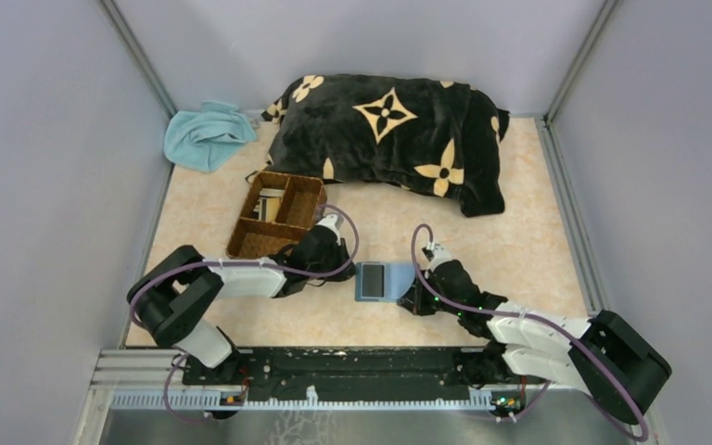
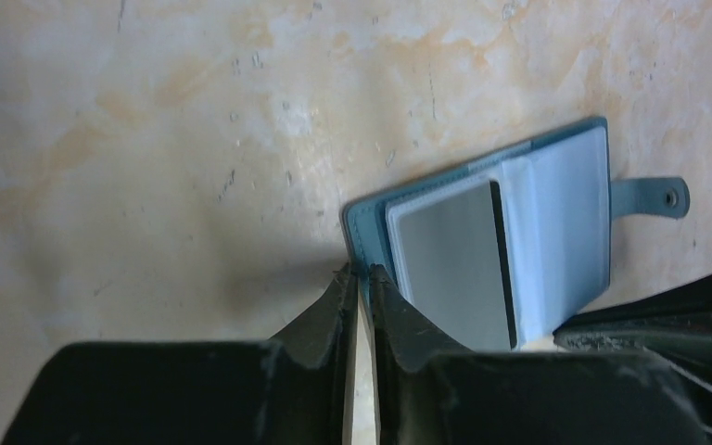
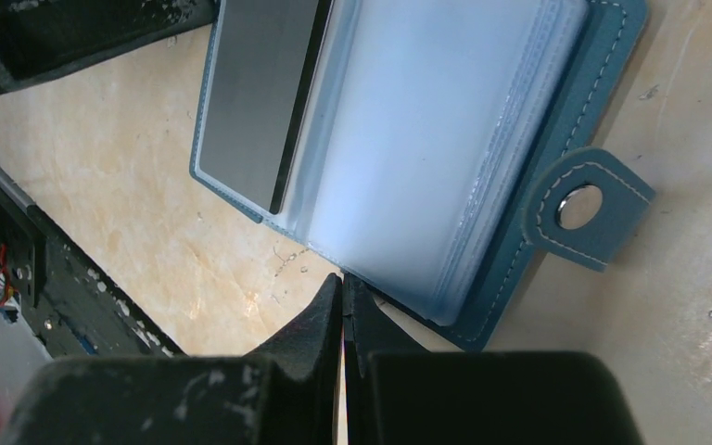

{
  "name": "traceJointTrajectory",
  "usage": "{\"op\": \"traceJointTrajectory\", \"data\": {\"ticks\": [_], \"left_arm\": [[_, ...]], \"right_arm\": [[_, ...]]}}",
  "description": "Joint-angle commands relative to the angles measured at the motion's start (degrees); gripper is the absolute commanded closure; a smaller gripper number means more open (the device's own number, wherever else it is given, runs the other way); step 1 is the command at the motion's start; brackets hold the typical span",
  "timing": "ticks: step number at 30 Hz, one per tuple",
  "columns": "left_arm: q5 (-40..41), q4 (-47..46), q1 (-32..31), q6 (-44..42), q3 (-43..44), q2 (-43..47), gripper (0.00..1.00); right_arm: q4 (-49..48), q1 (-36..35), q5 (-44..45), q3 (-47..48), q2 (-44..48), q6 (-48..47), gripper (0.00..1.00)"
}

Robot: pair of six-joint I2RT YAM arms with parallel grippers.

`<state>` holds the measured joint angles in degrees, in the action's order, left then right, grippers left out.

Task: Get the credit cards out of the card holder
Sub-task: Remove the credit card from the card holder.

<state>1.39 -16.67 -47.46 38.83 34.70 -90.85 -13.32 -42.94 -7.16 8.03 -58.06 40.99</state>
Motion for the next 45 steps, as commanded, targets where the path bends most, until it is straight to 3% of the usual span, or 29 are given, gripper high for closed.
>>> {"op": "traceJointTrajectory", "data": {"ticks": [1,11,15,19,27,31,41,45], "left_arm": [[-0.8,2.5,-0.9,1.4,-2.9,3.2,0.85],[1.3,6.7,-0.9,0.2,-2.9,10.7,0.86],[-3.4,3.6,-0.9,-1.5,-2.4,11.2,0.90],[-9.9,0.0,-1.0,-1.9,-2.1,9.1,1.00],[-12.2,-2.4,-1.0,-1.4,-3.7,6.0,1.00],[-12.1,-3.4,-1.0,-1.1,-4.6,4.3,1.00],[-12.6,-4.9,-1.0,-0.4,-4.9,-0.5,1.00],[-12.6,-4.9,-1.0,-0.1,-5.3,-1.1,1.00]], "right_arm": [[1.7,0.3,0.1,2.6,1.9,-2.2,1.00],[-0.9,0.3,-6.1,4.5,5.3,-1.6,1.00],[-1.3,0.3,-4.1,7.0,2.8,-2.1,0.96],[-2.6,0.6,-2.4,10.2,-2.0,-2.2,0.94],[-6.4,2.6,-2.1,12.9,-8.2,-1.5,0.93],[-7.3,2.9,-2.5,13.5,-10.9,-1.8,0.82],[-10.4,3.0,-2.4,12.8,-14.2,-1.1,0.79],[-9.6,3.2,-1.0,12.2,-14.2,-1.2,0.69]]}}
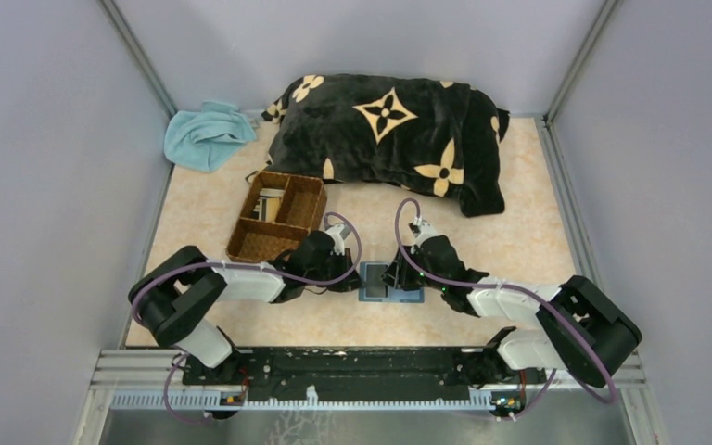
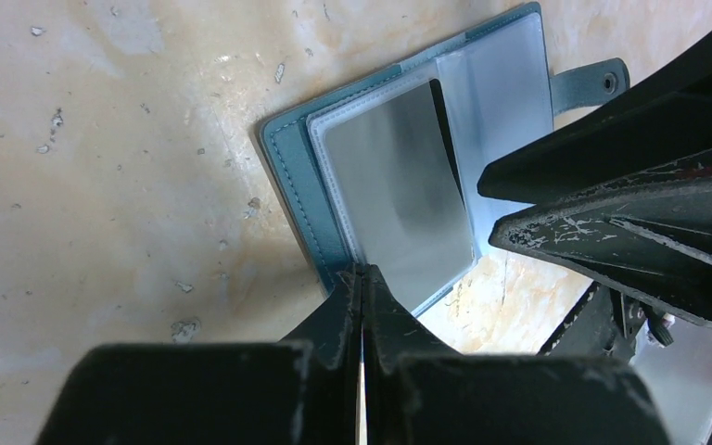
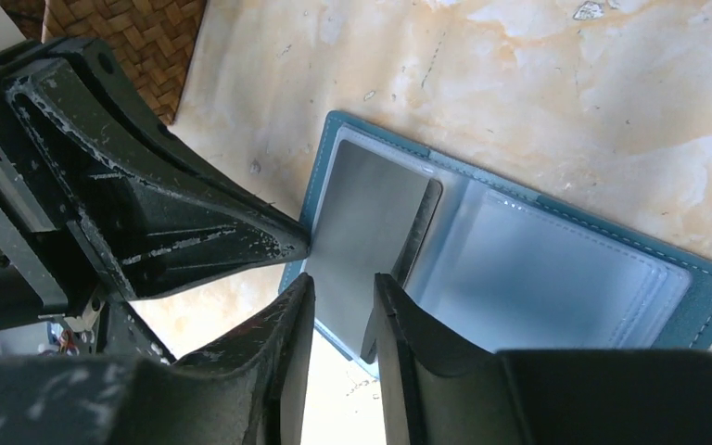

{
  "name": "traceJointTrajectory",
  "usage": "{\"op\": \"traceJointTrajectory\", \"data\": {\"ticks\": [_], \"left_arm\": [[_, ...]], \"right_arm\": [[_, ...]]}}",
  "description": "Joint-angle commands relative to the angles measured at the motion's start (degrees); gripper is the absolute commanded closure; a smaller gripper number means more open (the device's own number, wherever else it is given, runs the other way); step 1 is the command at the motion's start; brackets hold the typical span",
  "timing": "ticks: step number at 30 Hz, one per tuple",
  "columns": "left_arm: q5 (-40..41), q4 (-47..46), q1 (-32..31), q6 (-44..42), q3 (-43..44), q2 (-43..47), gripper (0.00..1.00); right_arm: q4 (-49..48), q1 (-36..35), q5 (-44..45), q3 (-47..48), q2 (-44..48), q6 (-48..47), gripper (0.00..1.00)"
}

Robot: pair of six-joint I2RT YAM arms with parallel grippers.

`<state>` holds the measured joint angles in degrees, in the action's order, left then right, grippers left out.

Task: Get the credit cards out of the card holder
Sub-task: Remove the credit card from the card holder.

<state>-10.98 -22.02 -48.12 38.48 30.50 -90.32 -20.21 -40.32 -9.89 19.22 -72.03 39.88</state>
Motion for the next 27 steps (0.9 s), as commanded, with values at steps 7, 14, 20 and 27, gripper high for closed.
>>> {"op": "traceJointTrajectory", "data": {"ticks": [7,14,20,27], "left_arm": [[-0.4,0.5,-0.3,0.5,-1.2,-2.0,1.00],[-0.6,0.5,-0.3,0.7,-1.5,-2.0,1.00],[-0.8,0.1,-0.3,0.9,-1.8,-2.1,1.00],[-1.5,-0.6,-0.3,1.2,-1.8,-2.3,1.00]], "right_arm": [[-3.7,0.7,2.0,0.1,-2.6,-0.5,0.65],[-5.3,0.7,2.1,-0.8,-5.2,-0.5,0.64],[-2.8,0.8,3.8,-1.6,-2.4,-0.7,0.63],[-1.6,0.8,4.4,-2.3,-0.9,-1.3,0.57]]}}
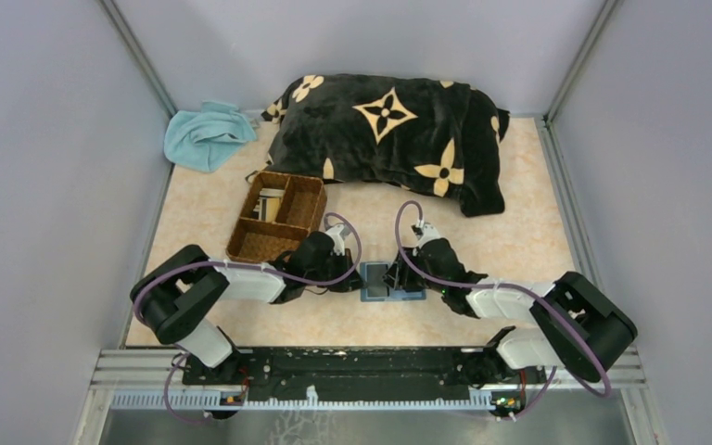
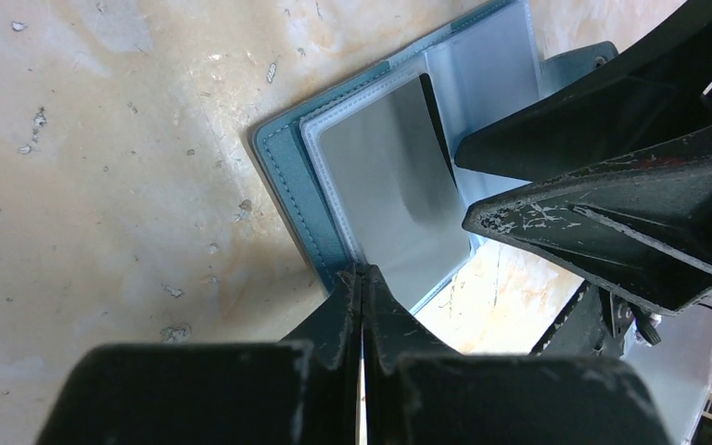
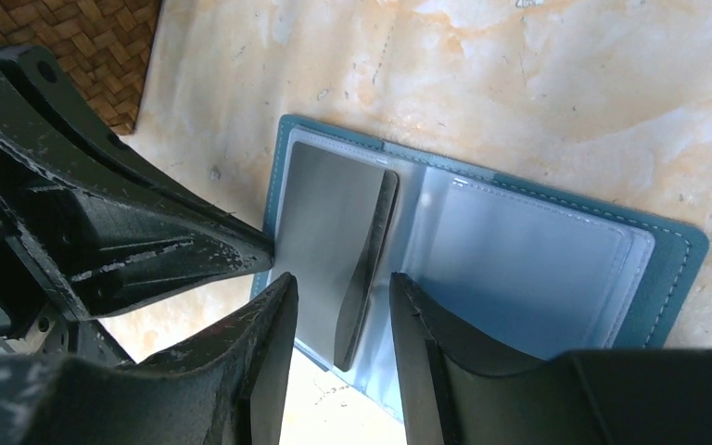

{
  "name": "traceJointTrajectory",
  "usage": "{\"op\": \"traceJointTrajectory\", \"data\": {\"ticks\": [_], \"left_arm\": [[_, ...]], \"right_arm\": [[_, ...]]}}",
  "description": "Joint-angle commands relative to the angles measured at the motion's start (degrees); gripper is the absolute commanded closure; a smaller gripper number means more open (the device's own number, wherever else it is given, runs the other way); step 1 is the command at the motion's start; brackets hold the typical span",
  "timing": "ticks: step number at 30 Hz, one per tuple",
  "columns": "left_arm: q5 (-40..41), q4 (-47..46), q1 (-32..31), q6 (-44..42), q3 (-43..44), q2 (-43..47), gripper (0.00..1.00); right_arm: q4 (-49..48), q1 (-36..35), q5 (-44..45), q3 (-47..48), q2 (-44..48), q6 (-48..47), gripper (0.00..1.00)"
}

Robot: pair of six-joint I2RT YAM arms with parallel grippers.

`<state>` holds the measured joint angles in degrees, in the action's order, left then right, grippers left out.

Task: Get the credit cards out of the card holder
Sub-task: Remove the credit card from the card holder.

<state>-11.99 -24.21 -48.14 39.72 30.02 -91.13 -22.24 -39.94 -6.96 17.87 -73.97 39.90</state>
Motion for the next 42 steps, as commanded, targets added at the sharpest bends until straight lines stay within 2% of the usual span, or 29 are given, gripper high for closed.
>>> {"op": "traceJointTrajectory", "data": {"ticks": [1,13,25,30,34,42], "left_arm": [[-0.6,1.6,-0.3,0.0,-1.3,-1.3,1.00],[-0.6,1.8,-0.3,0.3,-1.5,-1.2,1.00],[-0.8,1.4,-0.4,0.5,-1.3,-2.1,1.00],[-1.1,0.9,-0.3,0.8,-1.4,-2.3,1.00],[-1.2,0.7,-0.3,0.8,-1.3,-2.4,1.00],[-1.4,0.9,-0.3,0.9,-1.4,-2.4,1.00]], "right_arm": [[-0.2,0.4,1.0,-1.1,0.7,-1.4,0.57],[-11.0,0.3,-6.7,-1.9,-7.7,1.0,0.56],[-18.1,0.3,-14.1,-4.2,-1.7,4.6,0.57],[-18.0,0.4,-15.0,-4.6,-0.2,4.8,0.57],[-18.3,0.4,-15.2,-4.6,-0.9,4.6,0.57],[-25.0,0.3,-18.3,-4.1,-5.5,6.3,0.58]]}}
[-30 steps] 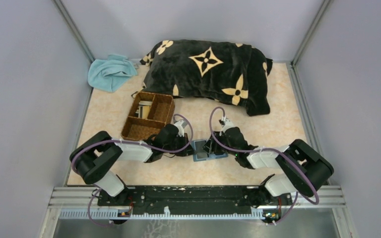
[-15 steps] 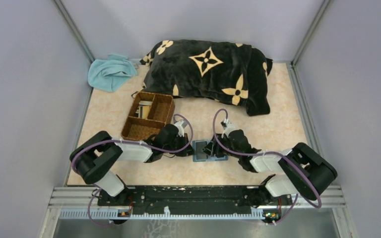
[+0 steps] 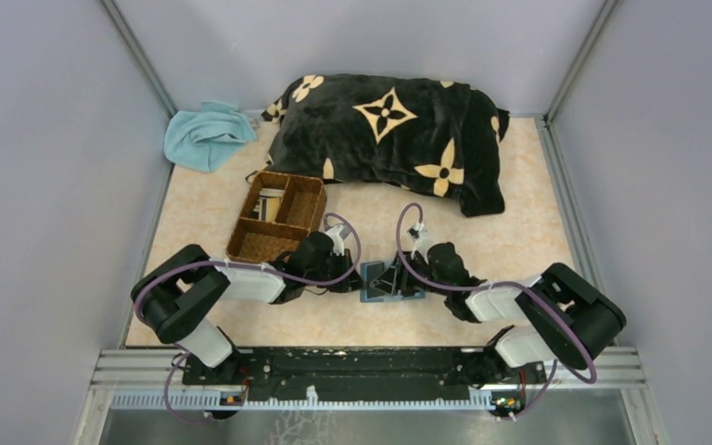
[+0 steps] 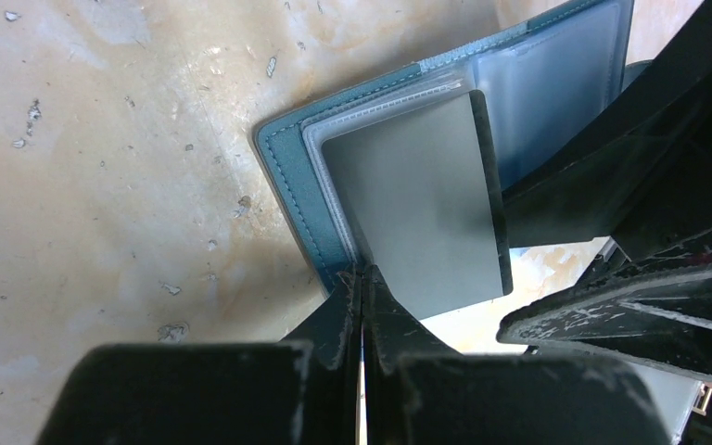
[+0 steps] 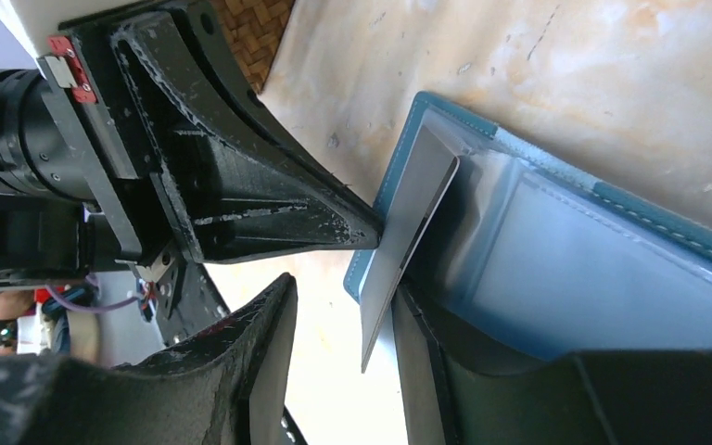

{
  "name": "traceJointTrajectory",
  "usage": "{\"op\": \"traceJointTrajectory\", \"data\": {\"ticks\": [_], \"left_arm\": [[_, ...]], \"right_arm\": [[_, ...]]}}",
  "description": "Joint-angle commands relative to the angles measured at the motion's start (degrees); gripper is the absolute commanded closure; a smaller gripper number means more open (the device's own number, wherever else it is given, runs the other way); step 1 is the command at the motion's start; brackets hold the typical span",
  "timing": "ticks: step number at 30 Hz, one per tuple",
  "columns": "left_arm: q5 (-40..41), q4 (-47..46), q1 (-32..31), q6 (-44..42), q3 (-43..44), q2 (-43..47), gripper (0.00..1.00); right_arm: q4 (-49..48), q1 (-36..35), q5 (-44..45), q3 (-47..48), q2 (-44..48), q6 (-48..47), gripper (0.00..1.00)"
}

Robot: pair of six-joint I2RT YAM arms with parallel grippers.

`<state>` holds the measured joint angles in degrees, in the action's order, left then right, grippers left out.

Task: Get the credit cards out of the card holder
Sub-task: Remove the credit card from the card holder.

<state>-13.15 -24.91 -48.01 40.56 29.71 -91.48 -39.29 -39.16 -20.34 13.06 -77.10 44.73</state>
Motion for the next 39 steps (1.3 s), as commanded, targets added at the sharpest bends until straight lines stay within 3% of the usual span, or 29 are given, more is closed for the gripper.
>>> {"op": "traceJointTrajectory", "data": {"ticks": [1,14,26,39], "left_arm": [[-0.3,1.5,-0.5,0.0,-1.1,-2.1,1.00],[-0.1,2.0,-0.5,0.1,-1.5,-1.2,1.00],[0.3,1.8,-0.5,0.1,-1.7,-1.1,1.00],[0.1,1.4,-0.4,0.1,-1.8,-1.4,1.00]], "right_arm": [[-8.4,-0.4,-5.1,0.8,-3.2,1.5,0.58],[-19.1,-0.5,-7.1,-0.2,-12.1,4.8,0.58],[0.2,0.2,-1.3,0.8,0.5,-1.4,0.59],[5.1,2.9,-0.1,-1.3,5.0,-2.9,0.62]]}}
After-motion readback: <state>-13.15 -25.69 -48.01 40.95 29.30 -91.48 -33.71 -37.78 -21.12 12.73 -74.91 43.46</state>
